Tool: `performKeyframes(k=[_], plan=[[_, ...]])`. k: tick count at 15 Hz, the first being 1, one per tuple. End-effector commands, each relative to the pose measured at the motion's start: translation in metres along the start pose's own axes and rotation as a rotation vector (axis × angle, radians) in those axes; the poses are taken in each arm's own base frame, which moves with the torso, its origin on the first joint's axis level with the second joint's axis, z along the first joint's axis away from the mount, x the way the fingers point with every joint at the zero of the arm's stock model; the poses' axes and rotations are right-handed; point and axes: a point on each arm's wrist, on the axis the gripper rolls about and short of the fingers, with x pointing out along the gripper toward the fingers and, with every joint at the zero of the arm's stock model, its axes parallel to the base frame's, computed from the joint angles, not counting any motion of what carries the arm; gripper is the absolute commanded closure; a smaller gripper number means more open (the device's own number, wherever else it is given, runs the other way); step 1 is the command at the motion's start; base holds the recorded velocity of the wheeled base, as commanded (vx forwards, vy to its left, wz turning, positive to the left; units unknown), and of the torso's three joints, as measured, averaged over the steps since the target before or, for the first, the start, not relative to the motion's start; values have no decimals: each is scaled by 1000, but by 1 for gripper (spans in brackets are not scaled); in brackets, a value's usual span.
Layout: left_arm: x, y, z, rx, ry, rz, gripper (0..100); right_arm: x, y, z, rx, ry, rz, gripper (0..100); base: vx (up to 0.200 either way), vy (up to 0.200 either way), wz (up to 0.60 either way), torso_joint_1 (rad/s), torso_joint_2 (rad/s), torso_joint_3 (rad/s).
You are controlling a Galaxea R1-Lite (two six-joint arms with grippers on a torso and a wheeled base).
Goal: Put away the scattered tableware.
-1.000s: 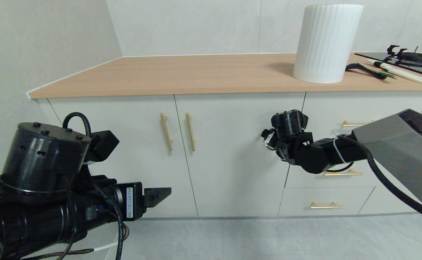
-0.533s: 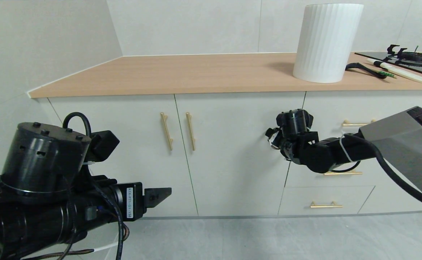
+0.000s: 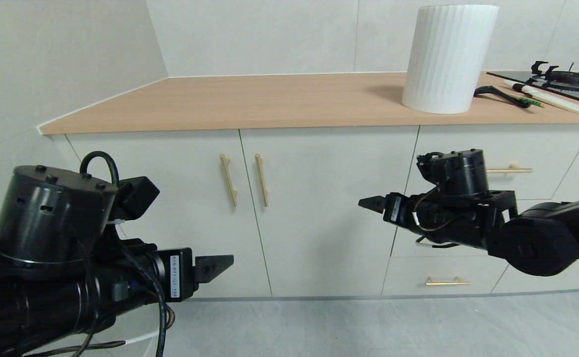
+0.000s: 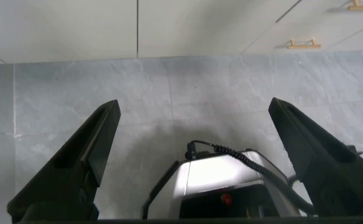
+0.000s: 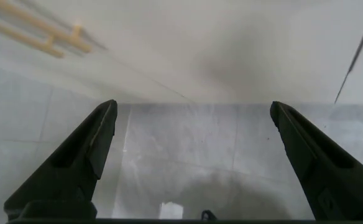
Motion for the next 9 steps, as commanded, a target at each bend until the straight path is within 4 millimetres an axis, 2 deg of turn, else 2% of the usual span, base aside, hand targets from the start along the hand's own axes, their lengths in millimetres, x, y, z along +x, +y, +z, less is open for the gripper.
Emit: performKeyframes(k=[1, 3, 4, 5, 7, 9], plan=[[-12, 4, 4, -18, -43, -9, 0, -46, 6, 14, -25, -72, 38, 0, 0, 0, 0, 0, 0, 0], [-31, 16, 11, -63, -121, 3, 0, -88, 7, 22, -64, -141, 63, 0, 0, 0, 0, 0, 0, 0], [-36, 19, 12, -73, -139, 2, 0, -99, 7, 23, -73, -158, 70, 0, 0, 0, 0, 0, 0, 0], [-56, 27, 7, -88, -191, -5, 0, -130, 6, 22, -107, -206, 85, 0, 0, 0, 0, 0, 0, 0], [-97, 47, -18, -56, -298, -32, 0, -183, -7, 6, -195, -309, 16, 0, 0, 0, 0, 0, 0, 0], [-127, 69, -47, 24, -419, 12, 0, -233, -20, -12, -296, -426, -25, 0, 0, 0, 0, 0, 0, 0]])
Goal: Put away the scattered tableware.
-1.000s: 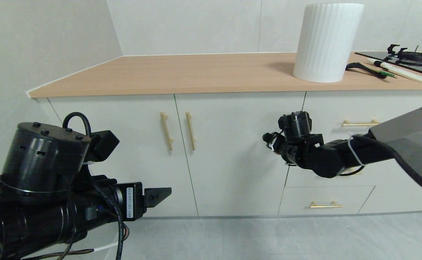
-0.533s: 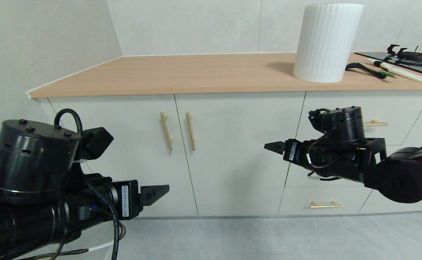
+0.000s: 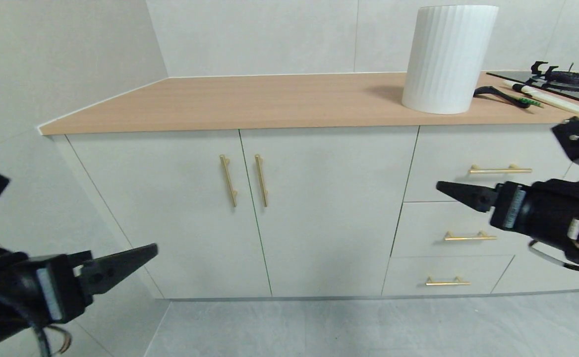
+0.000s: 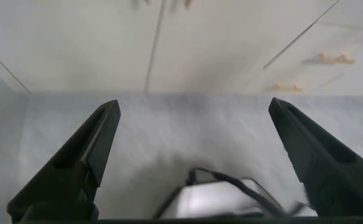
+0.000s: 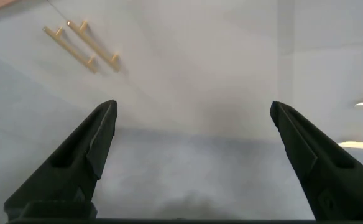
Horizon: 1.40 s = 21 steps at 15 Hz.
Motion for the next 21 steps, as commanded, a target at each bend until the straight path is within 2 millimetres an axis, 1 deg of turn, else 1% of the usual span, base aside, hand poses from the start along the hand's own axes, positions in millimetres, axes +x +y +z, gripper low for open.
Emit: performKeyframes(k=[1, 2, 3, 4, 5, 6, 7, 9, 10, 13, 14, 15, 16, 17, 18, 19, 20, 21], plan=[[-73, 36, -33, 79, -247, 31, 0, -102, -18, -7, -125, -216, -40, 0, 0, 0, 0, 0, 0, 0], [-92, 42, -41, 114, -326, 33, 0, -125, -23, -11, -155, -256, -70, 0, 0, 0, 0, 0, 0, 0], [-111, 48, -50, 146, -415, 37, 0, -148, -33, -20, -200, -276, -158, 0, 0, 0, 0, 0, 0, 0], [-117, 49, -53, 153, -444, 54, 0, -158, -38, -25, -219, -284, -200, 0, 0, 0, 0, 0, 0, 0], [-128, 51, -61, 154, -502, 93, 0, -179, -43, -36, -234, -315, -270, 0, 0, 0, 0, 0, 0, 0], [-140, 53, -69, 160, -562, 124, 0, -199, -45, -48, -235, -341, -298, 0, 0, 0, 0, 0, 0, 0], [-148, 53, -75, 173, -607, 150, 0, -214, -46, -58, -251, -354, -327, 0, 0, 0, 0, 0, 0, 0], [-162, 54, -90, 187, -674, 198, 0, -236, -46, -81, -314, -380, -408, 0, 0, 0, 0, 0, 0, 0], [-160, 53, -92, 183, -663, 227, 0, -242, -46, -88, -318, -389, -433, 0, 0, 0, 0, 0, 0, 0], [-157, 52, -95, 154, -664, 299, 0, -249, -44, -109, -314, -431, -524, 0, 0, 0, 0, 0, 0, 0], [-155, 50, -97, 149, -662, 343, 0, -246, -47, -118, -310, -422, -541, 0, 0, 0, 0, 0, 0, 0], [-155, 48, -101, 149, -671, 374, 0, -242, -50, -122, -305, -405, -549, 0, 0, 0, 0, 0, 0, 0], [-152, 49, -120, 193, -684, 364, 0, -234, -55, -129, -292, -390, -551, 0, 0, 0, 0, 0, 0, 0], [-141, 52, -127, 226, -633, 361, 0, -224, -61, -139, -278, -366, -532, 0, 0, 0, 0, 0, 0, 0], [-136, 54, -131, 225, -611, 366, 0, -219, -65, -145, -277, -357, -517, 0, 0, 0, 0, 0, 0, 0], [-124, 58, -139, 221, -561, 367, 0, -204, -73, -162, -293, -344, -424, 0, 0, 0, 0, 0, 0, 0], [-114, 62, -147, 222, -526, 368, 0, -200, -74, -166, -299, -336, -366, 0, 0, 0, 0, 0, 0, 0], [-105, 65, -153, 228, -505, 354, 0, -199, -74, -168, -292, -310, -350, 0, 0, 0, 0, 0, 0, 0]])
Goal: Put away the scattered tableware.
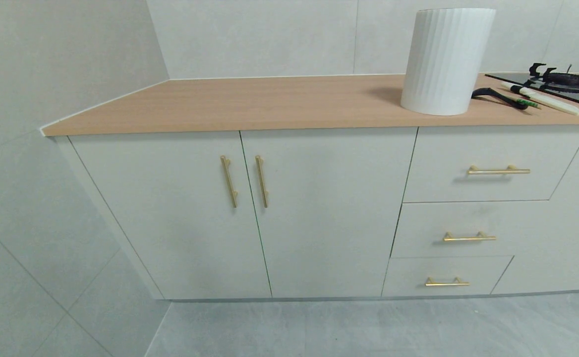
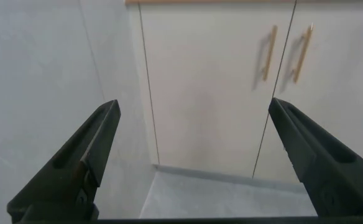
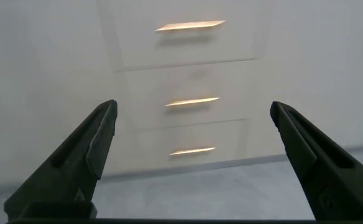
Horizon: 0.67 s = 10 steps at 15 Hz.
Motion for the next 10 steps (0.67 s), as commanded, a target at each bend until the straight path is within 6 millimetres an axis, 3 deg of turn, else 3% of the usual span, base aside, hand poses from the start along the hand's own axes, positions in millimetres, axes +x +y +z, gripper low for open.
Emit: performKeyframes(k=[1, 3, 10], plan=[[10, -4, -28, 11, 49, -33, 0, 3, 0, -14, 1, 40, 19, 0, 0, 0, 0, 0, 0, 0], [17, -7, -50, 17, 41, -65, 0, 2, 0, -21, -9, 114, 27, 0, 0, 0, 0, 0, 0, 0], [16, -9, -60, 9, 135, -180, 0, 2, 1, -21, -31, 112, 65, 0, 0, 0, 0, 0, 0, 0]])
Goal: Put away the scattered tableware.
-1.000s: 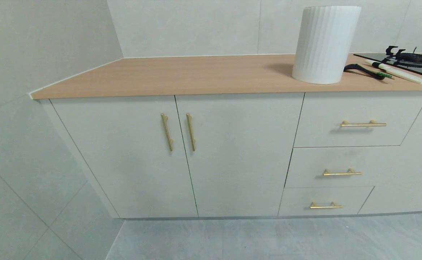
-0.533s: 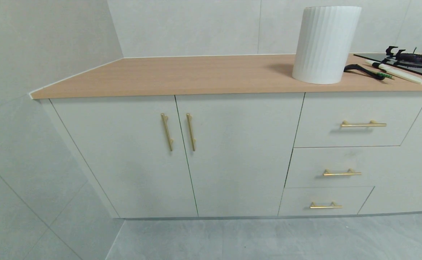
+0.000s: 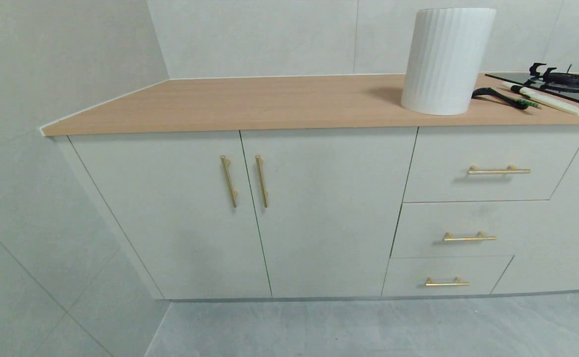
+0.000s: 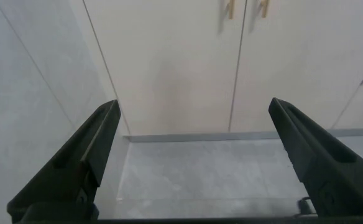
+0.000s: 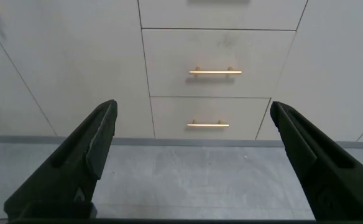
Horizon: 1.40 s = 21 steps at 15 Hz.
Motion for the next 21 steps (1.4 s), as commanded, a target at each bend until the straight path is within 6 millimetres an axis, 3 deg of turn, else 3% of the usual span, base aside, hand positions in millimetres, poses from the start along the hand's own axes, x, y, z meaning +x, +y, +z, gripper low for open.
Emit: performKeyframes(k=[1, 13, 21], plan=[[0, 0, 0, -22, 1, 1, 0, 0, 0, 0, 4, 5, 1, 0, 0, 0, 0, 0, 0, 0], [0, 0, 0, -25, 1, 0, 0, 0, 1, 0, 4, 5, 24, 0, 0, 0, 0, 0, 0, 0], [0, 0, 0, -27, 1, 0, 0, 0, 1, 0, 6, 5, 24, 0, 0, -200, 0, 6, 2, 2]])
